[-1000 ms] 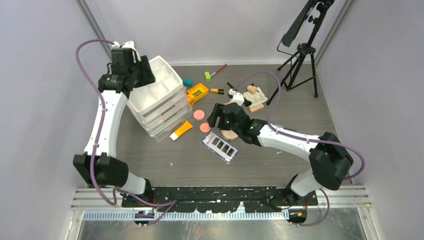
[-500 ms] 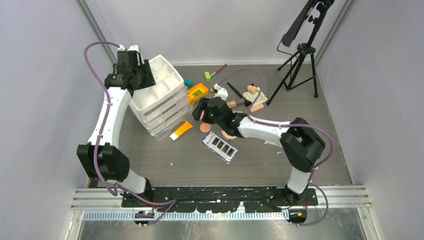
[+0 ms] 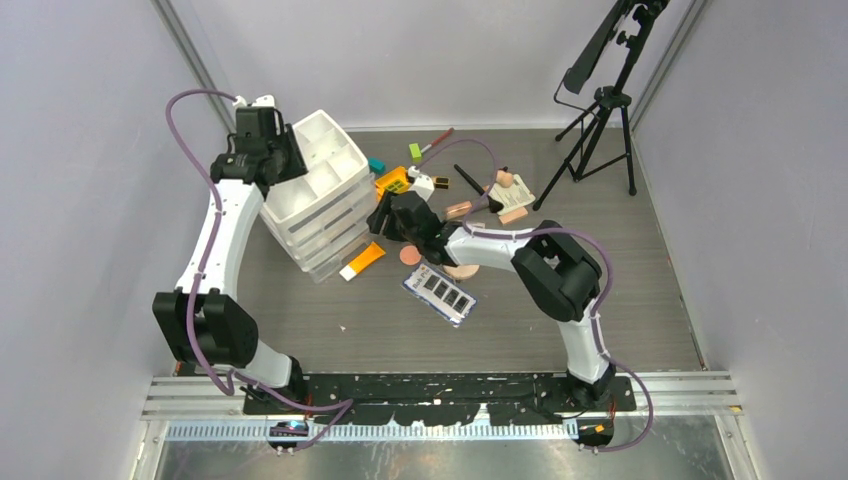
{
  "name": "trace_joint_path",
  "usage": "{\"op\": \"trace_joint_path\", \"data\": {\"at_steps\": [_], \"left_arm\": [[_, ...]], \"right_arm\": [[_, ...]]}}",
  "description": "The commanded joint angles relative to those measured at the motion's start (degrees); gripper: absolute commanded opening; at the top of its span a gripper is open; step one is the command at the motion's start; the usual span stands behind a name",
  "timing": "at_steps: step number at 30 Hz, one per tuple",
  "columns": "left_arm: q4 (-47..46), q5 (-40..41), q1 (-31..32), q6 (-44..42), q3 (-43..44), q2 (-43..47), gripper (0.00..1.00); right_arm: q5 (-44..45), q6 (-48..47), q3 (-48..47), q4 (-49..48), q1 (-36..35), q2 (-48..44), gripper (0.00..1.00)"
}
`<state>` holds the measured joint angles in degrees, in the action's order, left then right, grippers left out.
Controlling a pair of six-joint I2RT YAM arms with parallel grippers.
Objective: Organize the makeup
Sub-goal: Move the storage box to the center of the board.
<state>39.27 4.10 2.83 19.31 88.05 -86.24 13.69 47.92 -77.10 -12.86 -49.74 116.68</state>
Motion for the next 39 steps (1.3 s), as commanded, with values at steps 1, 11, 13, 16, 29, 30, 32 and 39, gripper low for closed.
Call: {"op": "trace_joint_path", "data": {"at_steps": [1, 11, 13, 16, 29, 30, 32, 39], "left_arm": [[1.64, 0.68, 0.21, 0.93, -1.96, 1.69, 0.35], [4.08, 4.23, 0.95, 2.48, -3.09, 1.39, 0.3], [4.76, 4.63, 0.95, 2.98, -3.42, 1.94, 0.29], [5.69, 6.68, 1.06, 3.7, -3.93, 2.99, 0.27], [8.18, 6.11, 1.04, 6.45, -4.98, 5.32, 0.19], [8.19, 5.83, 1.05, 6.85, -5.23, 5.68, 0.19], [7.9, 4.8, 1.05, 7.25, -5.89, 6.49, 0.19], [7.12, 2.38, 1.04, 7.99, -7.58, 7.6, 0.19]], "right_arm": [[3.42, 3.1, -3.0, -3.51, -0.6, 1.47, 0.64], [4.72, 4.58, -5.51, -4.16, -0.71, 5.4, 0.64], [4.47, 4.3, -6.57, -4.3, -0.7, 6.1, 0.64], [3.75, 3.9, -8.75, -3.83, -0.71, 7.31, 0.64], [-1.77, -0.02, -20.65, -0.41, -0.17, 12.87, 0.64], [-3.0, -0.25, -21.76, -0.11, 0.04, 13.54, 0.64], [-5.42, -0.93, -23.65, -0.13, 0.68, 14.99, 0.64], [-11.47, -4.27, -25.53, 0.3, 2.61, 14.92, 0.64]]}}
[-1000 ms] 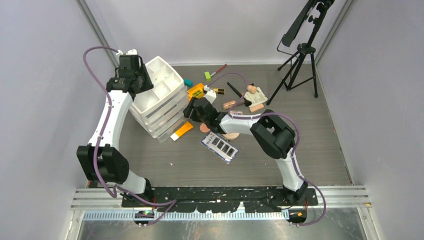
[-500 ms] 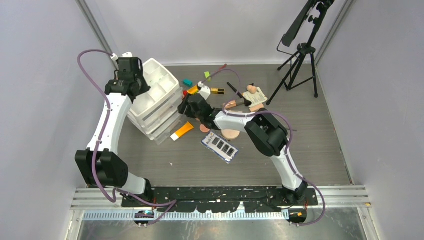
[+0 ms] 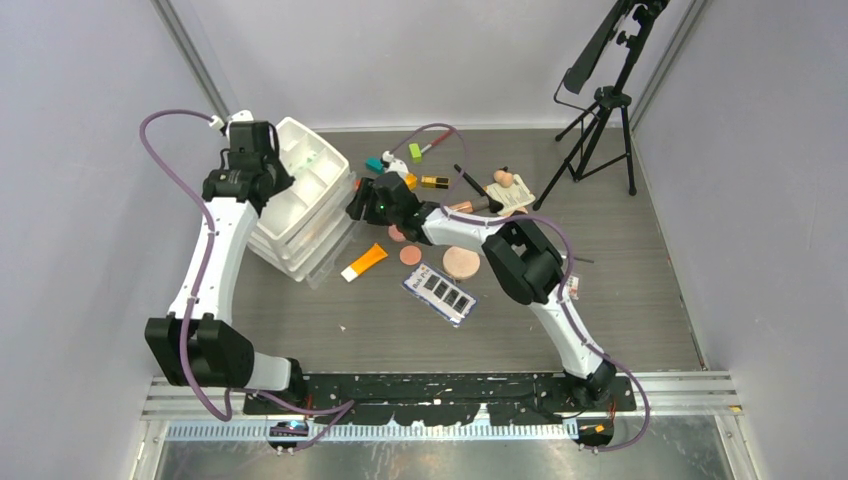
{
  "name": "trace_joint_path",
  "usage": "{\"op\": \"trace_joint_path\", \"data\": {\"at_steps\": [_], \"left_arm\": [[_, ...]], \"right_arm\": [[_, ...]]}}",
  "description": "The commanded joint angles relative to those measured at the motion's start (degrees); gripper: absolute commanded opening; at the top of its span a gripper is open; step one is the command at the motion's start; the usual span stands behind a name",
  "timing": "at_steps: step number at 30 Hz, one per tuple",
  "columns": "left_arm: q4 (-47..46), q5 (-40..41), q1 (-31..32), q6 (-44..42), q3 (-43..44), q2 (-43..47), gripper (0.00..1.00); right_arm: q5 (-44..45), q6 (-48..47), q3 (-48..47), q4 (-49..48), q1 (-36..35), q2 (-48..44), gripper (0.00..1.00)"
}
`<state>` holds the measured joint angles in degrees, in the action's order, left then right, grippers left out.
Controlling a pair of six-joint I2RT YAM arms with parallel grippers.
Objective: Organize the makeup
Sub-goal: Move the storage box to the center of the board.
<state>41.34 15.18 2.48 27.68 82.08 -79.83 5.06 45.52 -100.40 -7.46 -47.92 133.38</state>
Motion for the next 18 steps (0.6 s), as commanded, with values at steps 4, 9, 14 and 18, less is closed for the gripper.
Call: {"op": "trace_joint_path", "data": {"at_steps": [4, 9, 14, 18], "left_arm": [[5.18, -5.91, 1.37, -0.68, -1.4, 0.91, 0.19], [5.04, -4.78, 1.33, -0.37, -0.27, -0.46, 0.19], [5.63, -2.78, 1.3, -0.35, 1.24, -1.91, 0.2], [5.73, -1.15, 1.25, -0.42, 2.11, -2.82, 0.21]], "right_arm": [[0.24, -1.71, 6.21, -7.75, 1.87, -8.37, 0.64], [-0.79, -2.39, 11.71, -7.4, 2.39, -14.24, 0.64], [-4.21, -2.37, 14.23, -7.73, 2.32, -18.62, 0.64], [-8.05, -1.6, 15.25, -8.18, 2.23, -20.43, 0.64]]}}
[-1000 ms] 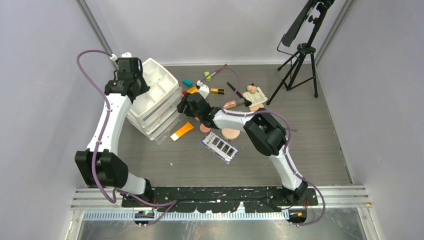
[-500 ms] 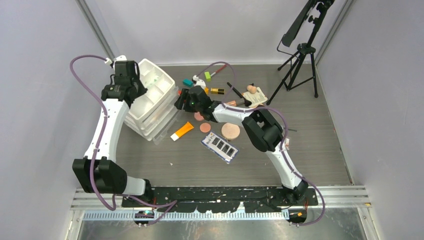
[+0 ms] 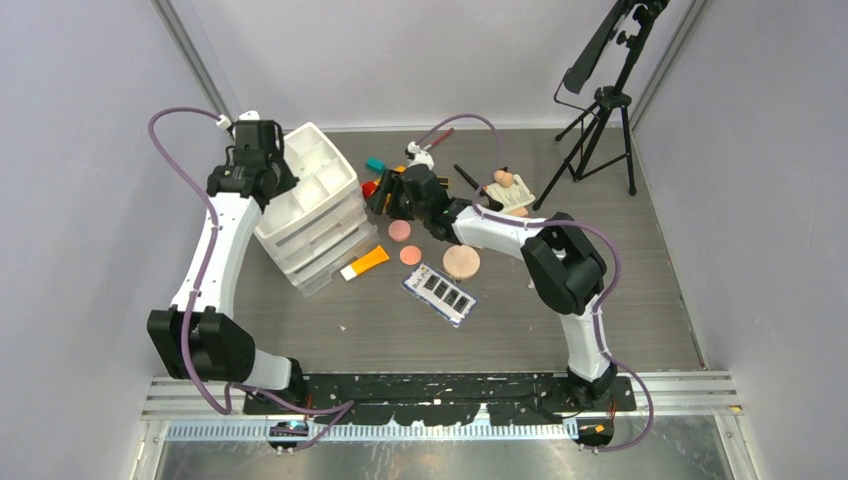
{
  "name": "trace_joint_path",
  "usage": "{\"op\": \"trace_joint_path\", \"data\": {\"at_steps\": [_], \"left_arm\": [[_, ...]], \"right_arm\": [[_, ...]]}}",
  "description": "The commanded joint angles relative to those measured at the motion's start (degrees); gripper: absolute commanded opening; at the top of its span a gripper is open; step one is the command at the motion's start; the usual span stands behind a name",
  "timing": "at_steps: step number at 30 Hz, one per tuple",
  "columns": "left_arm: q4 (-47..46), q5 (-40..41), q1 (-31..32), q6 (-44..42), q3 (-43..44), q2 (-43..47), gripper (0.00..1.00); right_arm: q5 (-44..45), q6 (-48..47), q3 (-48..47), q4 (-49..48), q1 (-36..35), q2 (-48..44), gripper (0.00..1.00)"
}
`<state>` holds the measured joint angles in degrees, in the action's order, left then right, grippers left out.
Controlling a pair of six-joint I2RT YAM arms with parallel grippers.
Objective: Organize the makeup
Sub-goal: Move the storage box to the center of the board.
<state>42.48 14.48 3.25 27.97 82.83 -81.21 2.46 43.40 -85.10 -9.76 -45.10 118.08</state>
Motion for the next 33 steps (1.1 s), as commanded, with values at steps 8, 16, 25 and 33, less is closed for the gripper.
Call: {"op": "trace_joint_path", "data": {"at_steps": [8, 16, 25, 33], "left_arm": [[5.07, -0.07, 0.33, -0.73, 3.54, -3.12, 0.22], [5.14, 0.3, 0.1, -0.76, 4.17, -3.96, 0.24], [5.56, -0.73, 0.11, 0.01, 4.98, -3.54, 0.47], [7.26, -2.8, 0.1, -0.46, 7.3, -0.83, 0.51]], "right_arm": [[-10.34, 1.13, -0.5, -4.15, -1.12, -6.53, 0.64], [0.66, -4.21, 2.85, 4.25, -3.5, -11.59, 0.64], [-6.27, -2.79, 2.53, 0.22, -4.02, -11.5, 0.64], [3.05, -2.29, -2.19, -1.16, -3.32, -7.59, 0.64]]}}
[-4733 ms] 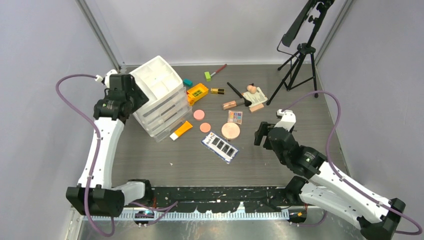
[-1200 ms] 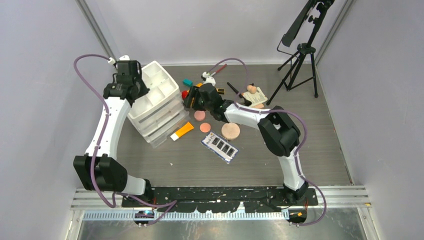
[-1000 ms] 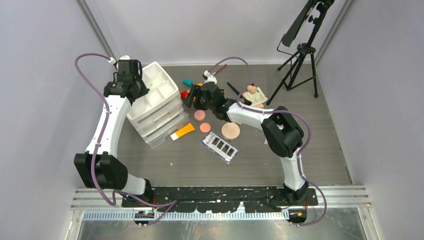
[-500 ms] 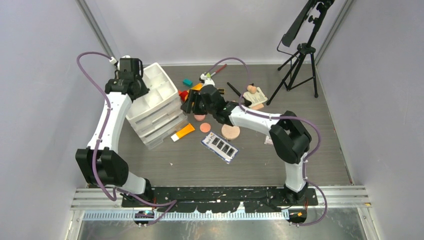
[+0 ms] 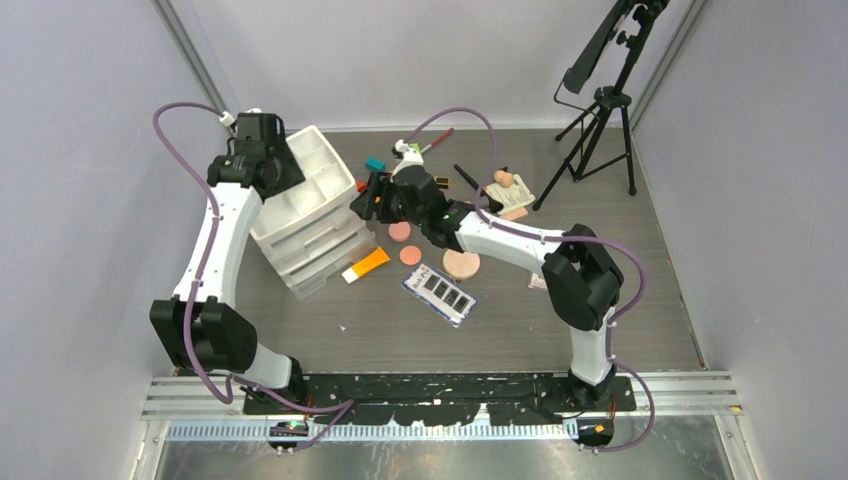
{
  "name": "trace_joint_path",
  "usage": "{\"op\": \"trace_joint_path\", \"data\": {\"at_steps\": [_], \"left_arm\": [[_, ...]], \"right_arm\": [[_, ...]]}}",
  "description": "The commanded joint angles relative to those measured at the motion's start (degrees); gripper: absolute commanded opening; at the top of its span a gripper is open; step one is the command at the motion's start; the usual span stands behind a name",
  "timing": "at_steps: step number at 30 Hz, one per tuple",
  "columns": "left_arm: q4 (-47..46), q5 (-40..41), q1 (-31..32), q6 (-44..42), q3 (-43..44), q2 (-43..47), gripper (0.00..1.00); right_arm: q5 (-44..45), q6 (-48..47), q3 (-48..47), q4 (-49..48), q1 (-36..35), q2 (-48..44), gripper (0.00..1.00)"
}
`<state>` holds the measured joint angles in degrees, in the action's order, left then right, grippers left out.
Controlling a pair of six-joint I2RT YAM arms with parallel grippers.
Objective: Organize the makeup
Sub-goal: Move the storage box to the center of the board.
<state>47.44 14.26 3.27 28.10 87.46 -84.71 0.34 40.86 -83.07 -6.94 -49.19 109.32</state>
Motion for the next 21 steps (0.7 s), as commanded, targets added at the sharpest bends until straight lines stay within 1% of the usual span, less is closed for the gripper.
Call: {"op": "trace_joint_path", "data": {"at_steps": [1, 6, 9, 13, 19, 21], "left_arm": [[2.43, -2.98, 0.07, -0.96, 2.65, 2.72, 0.51], [4.13, -3.57, 0.07, -2.42, 2.65, 1.2, 0.45], [4.33, -5.61, 0.07, -2.52, 2.25, 0.6, 0.41], [4.39, -8.07, 0.38, -2.45, 1.93, 0.61, 0.38], [4.71, -10.2, 1.4, -2.6, 2.06, 0.56, 0.37], [4.8, -9.91, 1.39, -2.77, 2.1, 0.42, 0.4]], "right_arm": [[5.09, 0.41, -5.13, -4.03, 1.07, 1.77, 0.64], [3.53, 0.75, -11.11, -2.15, 2.22, 5.05, 0.64], [2.38, 0.78, -14.08, -1.24, 2.66, 6.73, 0.64], [1.61, 0.12, -17.51, 0.31, 3.33, 8.47, 0.64], [-3.94, -0.92, -25.73, 4.2, 4.7, 14.05, 0.65], [-5.75, -2.13, -28.89, 6.05, 4.87, 15.83, 0.65]]}}
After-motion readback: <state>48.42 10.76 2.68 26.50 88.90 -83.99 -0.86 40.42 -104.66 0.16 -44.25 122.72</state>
